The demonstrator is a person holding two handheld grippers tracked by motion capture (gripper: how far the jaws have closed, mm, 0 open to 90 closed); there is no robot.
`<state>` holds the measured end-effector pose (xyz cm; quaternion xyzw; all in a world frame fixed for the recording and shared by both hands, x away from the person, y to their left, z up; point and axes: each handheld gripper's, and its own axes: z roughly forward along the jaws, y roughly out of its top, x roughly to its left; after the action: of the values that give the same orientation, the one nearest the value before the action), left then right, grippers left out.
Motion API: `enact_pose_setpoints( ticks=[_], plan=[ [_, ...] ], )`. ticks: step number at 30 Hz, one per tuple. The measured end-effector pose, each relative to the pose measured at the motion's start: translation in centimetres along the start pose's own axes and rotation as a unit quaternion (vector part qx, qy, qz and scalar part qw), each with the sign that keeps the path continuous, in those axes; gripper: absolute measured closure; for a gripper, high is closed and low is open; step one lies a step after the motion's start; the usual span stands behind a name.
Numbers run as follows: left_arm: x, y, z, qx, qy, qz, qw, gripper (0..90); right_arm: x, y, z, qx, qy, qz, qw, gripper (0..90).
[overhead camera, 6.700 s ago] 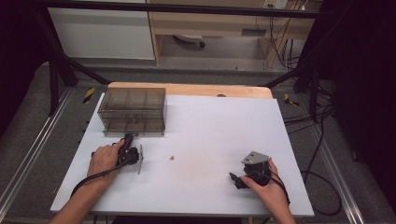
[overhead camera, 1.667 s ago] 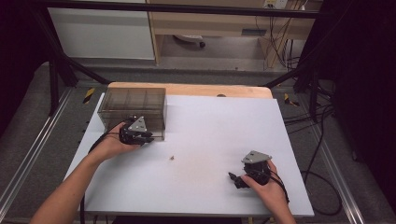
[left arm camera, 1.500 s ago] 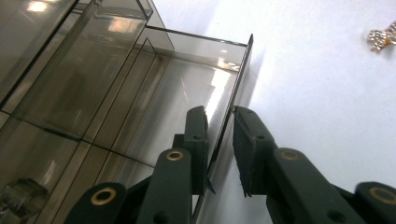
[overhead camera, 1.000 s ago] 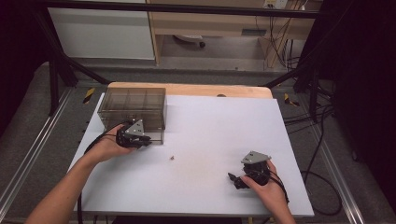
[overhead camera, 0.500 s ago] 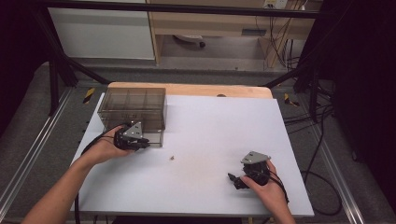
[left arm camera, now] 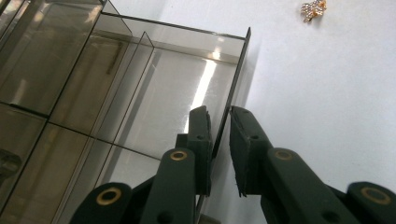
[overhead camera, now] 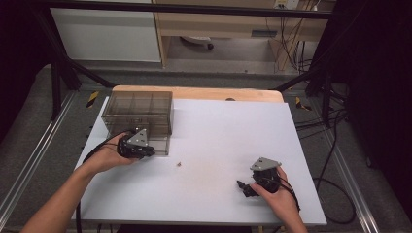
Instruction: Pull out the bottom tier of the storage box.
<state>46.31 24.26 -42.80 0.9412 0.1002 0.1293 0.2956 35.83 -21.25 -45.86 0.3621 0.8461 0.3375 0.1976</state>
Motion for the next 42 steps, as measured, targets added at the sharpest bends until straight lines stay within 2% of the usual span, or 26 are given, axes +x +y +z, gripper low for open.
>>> enact_pose_setpoints(
  ticks=[21, 36, 42],
  plan=[
    [-0.8, -0.1, -0.3, 0.002, -0.002, -0.002, 1.0, 78.6, 0.0, 0.0, 0.0, 0.0, 0.001, -0.003, 1.0, 4.0],
    [-1.5, 0.0, -0.3, 0.0, 0.012, -0.009, 0.9999, 77.8, 0.1, 0.1, 0.1, 0.0, 0.004, -0.004, 1.0, 4.0],
    [-1.6, -0.1, -0.3, -0.004, 0.012, -0.012, 0.9998, 77.7, 0.1, 0.1, 0.1, 0.0, 0.005, -0.006, 1.0, 4.0]
  ],
)
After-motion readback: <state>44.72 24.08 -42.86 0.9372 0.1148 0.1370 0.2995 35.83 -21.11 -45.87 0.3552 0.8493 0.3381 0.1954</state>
